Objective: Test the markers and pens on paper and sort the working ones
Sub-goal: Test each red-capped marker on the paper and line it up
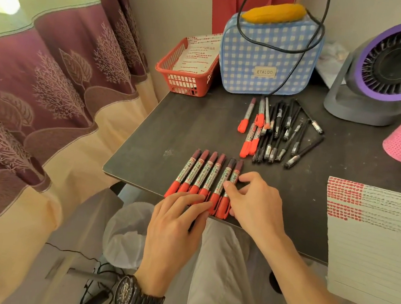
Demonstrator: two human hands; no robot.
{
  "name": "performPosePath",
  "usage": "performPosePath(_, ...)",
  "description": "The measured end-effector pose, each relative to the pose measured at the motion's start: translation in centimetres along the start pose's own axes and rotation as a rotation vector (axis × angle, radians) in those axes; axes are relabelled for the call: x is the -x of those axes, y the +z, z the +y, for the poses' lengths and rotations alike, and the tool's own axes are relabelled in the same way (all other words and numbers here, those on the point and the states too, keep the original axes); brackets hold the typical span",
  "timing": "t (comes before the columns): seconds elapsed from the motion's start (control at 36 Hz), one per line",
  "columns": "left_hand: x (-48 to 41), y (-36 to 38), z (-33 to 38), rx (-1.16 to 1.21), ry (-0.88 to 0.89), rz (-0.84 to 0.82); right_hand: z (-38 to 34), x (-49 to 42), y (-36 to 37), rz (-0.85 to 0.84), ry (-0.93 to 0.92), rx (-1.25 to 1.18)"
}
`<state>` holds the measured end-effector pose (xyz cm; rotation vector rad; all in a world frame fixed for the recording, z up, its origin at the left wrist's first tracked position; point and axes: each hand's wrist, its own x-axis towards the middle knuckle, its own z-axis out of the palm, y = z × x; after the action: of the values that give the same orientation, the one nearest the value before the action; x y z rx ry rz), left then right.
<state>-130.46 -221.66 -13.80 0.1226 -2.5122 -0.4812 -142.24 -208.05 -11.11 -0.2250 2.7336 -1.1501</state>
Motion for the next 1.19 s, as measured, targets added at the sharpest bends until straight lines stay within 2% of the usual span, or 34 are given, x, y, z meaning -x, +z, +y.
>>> performPosePath(0.5,-1.0,-1.0,0.7,-0.018,-0.019,-0.067,0.2,0.5,-1.4,-0.054,0.025,-0.206)
performPosePath(0.58,-2.0,-1.3,0.7,0.001,0.015,-0.031,1.2,1.0,-2.3,0.027,-0.009,-0.174)
performPosePath(0.72,-5.8,-1.2,2.2,-0.002,0.004,-0.036,3.7,2.0,-3.4,0.194,-0.179,0.023)
performPosePath(0.78,-8.1,-0.6,3.0,-0.005,-0.016,-0.100,4.6,2.0,-3.5,0.162,-0.200,0.144)
performPosePath(0.89,-13.6,2.1,3.5,-0.071,-0.091,-0.364,5.6,2.4,-2.9,0.067,-0.195,0.423)
performPosePath(1.0,-19.0,5.0,2.7,-0.097,-0.212,-0.513,5.7,2.5,-3.0,0.057,-0.202,0.408)
performPosePath(1.06,-21.1,6.4,2.3,-0.122,-0.256,-0.529,5.9,2.4,-3.0,0.001,-0.211,0.375)
performPosePath(1.19,-24.2,9.2,1.9,-0.185,-0.336,-0.555,5.7,2.5,-3.5,0.027,-0.223,0.343)
